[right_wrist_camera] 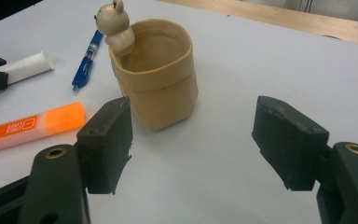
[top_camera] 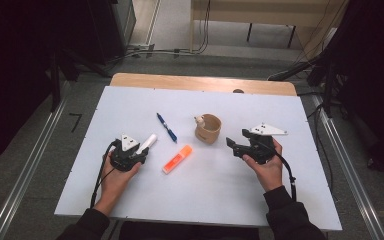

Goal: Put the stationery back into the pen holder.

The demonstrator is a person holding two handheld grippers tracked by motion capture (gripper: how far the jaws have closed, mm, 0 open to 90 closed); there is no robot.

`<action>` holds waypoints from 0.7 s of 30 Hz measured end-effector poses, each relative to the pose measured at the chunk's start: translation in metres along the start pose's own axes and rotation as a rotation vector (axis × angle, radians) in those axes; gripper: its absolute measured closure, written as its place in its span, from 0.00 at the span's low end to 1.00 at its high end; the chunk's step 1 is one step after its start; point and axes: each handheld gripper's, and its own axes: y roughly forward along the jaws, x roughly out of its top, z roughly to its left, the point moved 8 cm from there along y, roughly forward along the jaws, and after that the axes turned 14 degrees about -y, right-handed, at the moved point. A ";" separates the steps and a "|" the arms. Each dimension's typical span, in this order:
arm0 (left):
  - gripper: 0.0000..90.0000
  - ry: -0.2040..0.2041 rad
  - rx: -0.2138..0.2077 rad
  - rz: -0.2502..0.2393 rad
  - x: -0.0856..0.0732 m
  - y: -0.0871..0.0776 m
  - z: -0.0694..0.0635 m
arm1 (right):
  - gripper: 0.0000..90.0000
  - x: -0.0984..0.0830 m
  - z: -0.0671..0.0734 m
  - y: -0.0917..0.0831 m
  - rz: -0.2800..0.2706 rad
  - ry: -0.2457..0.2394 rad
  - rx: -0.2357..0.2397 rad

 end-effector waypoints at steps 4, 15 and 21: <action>0.73 0.001 -0.012 0.009 -0.001 0.001 -0.001 | 0.30 0.000 0.000 0.000 0.002 0.000 0.001; 0.79 0.009 -0.021 0.013 -0.001 0.001 -0.002 | 0.30 -0.001 0.000 0.001 0.004 -0.001 0.002; 0.79 0.007 -0.022 0.014 -0.001 0.001 -0.002 | 0.29 -0.001 0.000 0.002 0.008 0.001 0.005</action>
